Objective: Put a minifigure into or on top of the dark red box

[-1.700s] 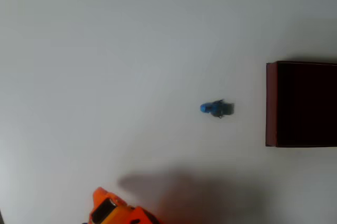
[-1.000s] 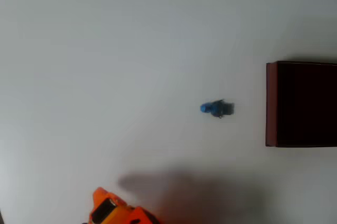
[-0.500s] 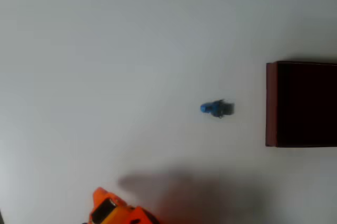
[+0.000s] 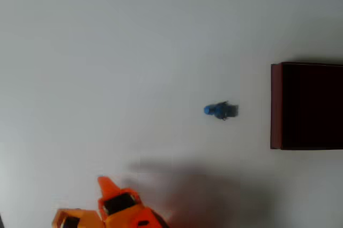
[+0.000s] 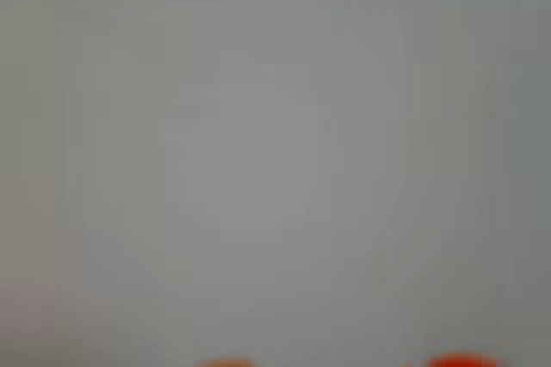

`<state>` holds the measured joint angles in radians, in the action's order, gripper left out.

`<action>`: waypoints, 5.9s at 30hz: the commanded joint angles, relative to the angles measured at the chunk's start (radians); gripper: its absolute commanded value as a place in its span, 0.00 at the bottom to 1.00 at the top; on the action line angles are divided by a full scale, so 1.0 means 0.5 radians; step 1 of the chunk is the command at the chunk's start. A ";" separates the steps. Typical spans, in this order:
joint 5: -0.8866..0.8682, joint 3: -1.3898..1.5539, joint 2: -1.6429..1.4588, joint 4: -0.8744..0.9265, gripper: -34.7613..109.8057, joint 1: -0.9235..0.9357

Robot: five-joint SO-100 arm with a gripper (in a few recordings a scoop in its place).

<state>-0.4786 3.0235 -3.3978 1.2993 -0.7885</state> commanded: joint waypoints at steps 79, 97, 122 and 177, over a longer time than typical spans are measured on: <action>1.825 -1.807 3.448 -0.598 0.39 2.393; 1.829 -1.924 3.599 -0.500 0.39 2.273; 1.746 -2.108 3.758 -0.411 0.36 2.362; 1.019 -2.804 3.504 -0.043 0.42 3.074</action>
<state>0.0138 1.5585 -1.5110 1.2809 0.7731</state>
